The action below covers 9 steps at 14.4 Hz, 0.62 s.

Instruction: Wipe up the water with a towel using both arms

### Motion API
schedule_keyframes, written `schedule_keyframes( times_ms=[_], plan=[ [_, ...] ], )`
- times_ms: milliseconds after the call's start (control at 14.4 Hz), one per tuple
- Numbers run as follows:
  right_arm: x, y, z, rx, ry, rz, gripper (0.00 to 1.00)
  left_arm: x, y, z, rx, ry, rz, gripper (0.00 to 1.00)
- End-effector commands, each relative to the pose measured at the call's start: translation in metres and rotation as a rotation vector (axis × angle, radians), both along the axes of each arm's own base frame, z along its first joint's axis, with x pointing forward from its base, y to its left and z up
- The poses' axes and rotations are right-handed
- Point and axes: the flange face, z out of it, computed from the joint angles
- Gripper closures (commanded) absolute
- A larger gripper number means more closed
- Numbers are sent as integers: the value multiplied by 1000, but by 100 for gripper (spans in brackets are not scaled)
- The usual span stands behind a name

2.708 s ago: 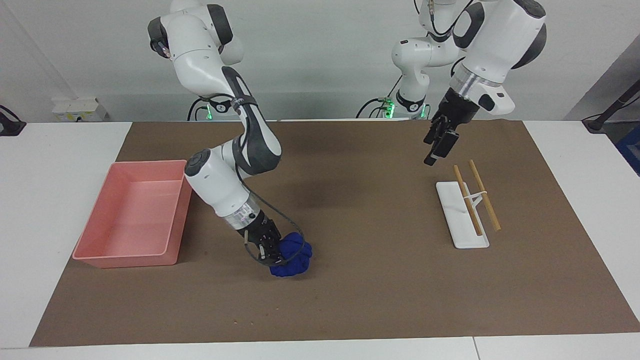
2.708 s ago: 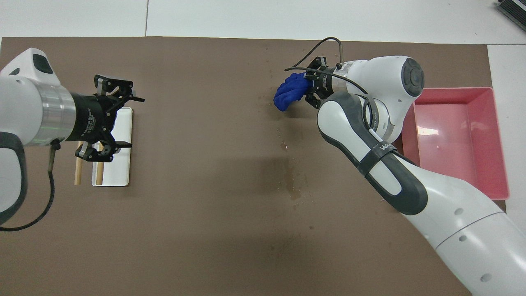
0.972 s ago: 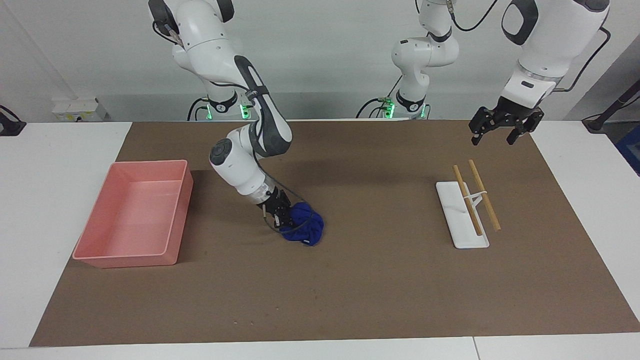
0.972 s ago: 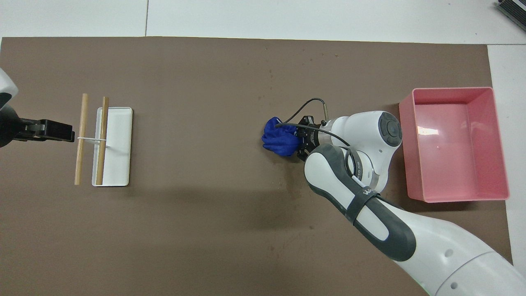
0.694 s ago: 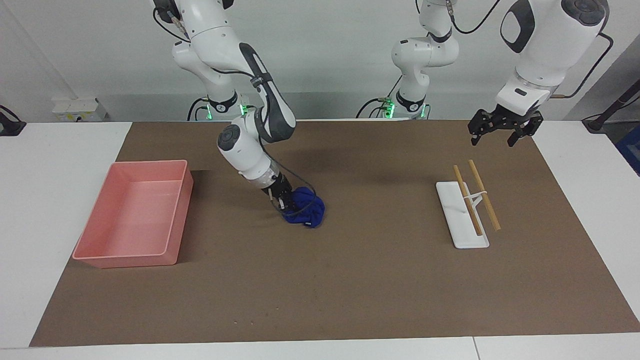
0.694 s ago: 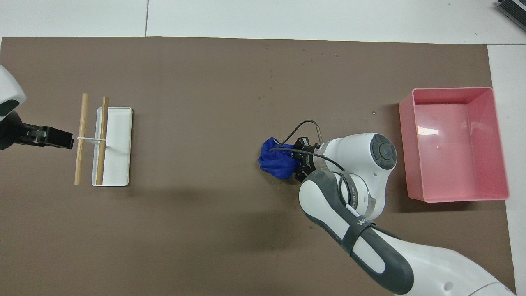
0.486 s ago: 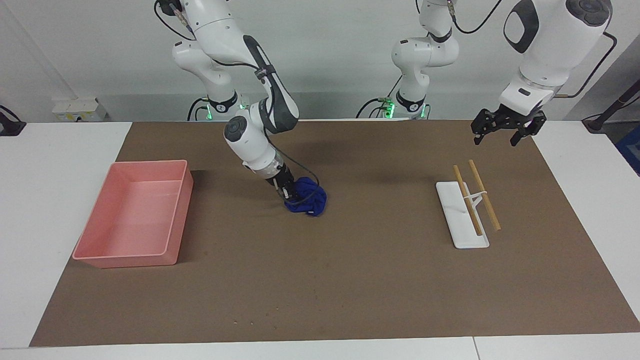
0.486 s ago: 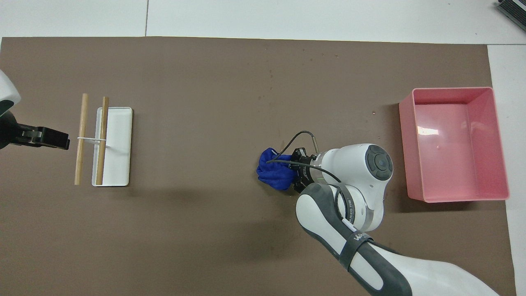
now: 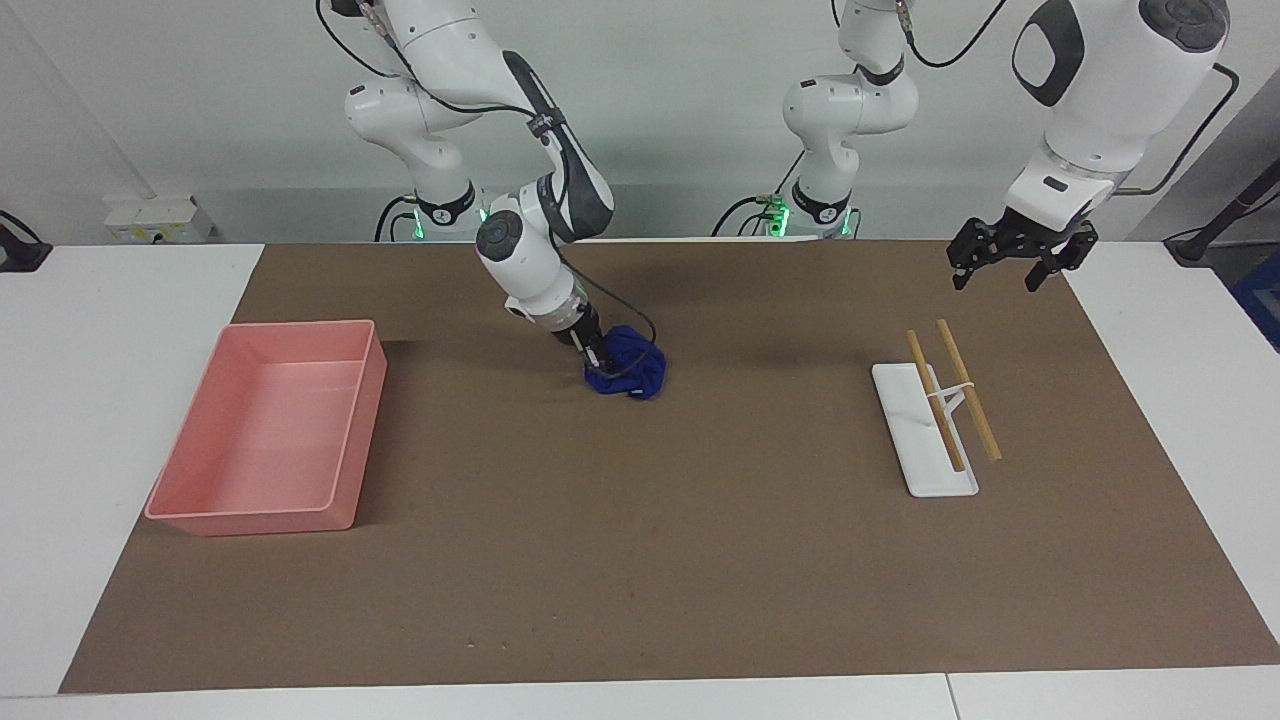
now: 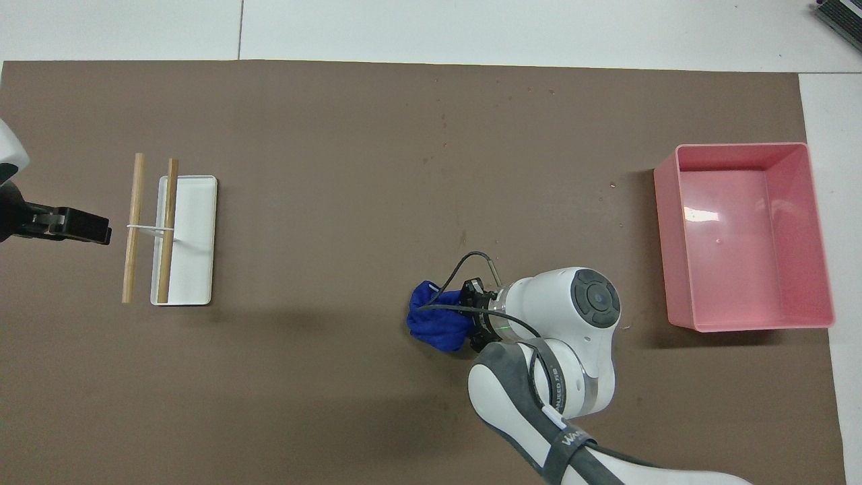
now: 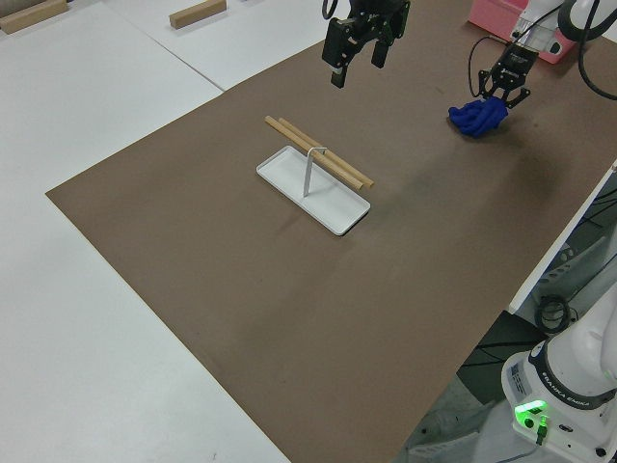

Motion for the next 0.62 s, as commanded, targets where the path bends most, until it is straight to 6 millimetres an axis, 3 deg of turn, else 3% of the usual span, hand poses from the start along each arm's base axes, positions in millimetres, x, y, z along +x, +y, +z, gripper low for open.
schedule_keyframes(
  times_ms=[0,208,556],
  plan=[
    [-28,-9,-2,3,58,63,100,-1,-4,5,17,-2,-19,0],
    [-28,-19,-6,-6,39,128,100,-1,3,5,16,2,-10,0],
    [8,-79,2,-19,-46,142,100,-2,10,6,16,1,1,0]
  ],
)
